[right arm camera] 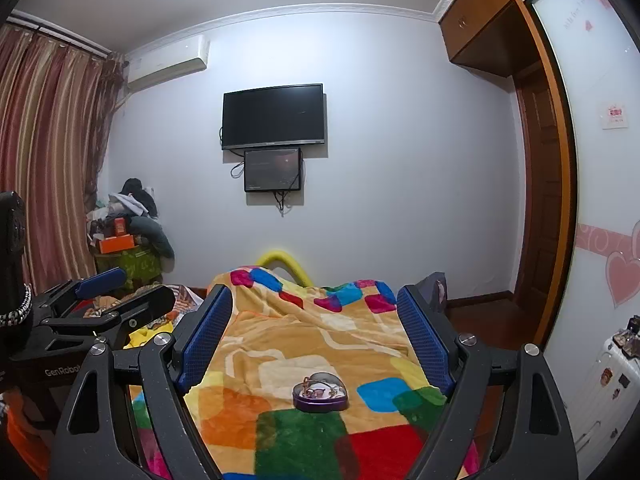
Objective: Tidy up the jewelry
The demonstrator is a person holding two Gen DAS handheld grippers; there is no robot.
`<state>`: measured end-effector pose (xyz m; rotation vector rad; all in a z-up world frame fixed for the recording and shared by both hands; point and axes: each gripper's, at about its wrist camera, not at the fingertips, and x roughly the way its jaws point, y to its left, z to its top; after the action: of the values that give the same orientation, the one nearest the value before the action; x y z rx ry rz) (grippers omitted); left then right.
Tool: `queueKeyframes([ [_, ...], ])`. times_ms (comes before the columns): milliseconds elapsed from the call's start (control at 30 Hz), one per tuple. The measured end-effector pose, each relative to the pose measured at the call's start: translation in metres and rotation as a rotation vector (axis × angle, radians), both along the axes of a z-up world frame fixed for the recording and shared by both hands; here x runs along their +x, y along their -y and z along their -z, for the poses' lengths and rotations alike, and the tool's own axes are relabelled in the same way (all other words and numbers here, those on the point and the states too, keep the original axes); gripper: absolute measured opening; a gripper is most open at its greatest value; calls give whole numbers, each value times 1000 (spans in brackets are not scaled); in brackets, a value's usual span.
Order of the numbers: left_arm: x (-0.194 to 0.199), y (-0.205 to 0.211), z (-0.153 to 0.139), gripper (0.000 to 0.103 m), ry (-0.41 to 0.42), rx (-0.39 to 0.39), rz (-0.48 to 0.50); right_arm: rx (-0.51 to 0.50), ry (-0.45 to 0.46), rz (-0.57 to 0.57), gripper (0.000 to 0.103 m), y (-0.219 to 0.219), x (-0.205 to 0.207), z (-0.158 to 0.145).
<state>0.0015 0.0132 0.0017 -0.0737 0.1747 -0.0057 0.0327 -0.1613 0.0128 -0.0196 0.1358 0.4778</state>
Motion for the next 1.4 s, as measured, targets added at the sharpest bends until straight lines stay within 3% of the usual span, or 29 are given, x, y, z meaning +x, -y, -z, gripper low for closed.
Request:
queueKeyframes([
  [1400,9,1,4,102,-26,-10,14,-10,-53,3,82,6,5,2],
])
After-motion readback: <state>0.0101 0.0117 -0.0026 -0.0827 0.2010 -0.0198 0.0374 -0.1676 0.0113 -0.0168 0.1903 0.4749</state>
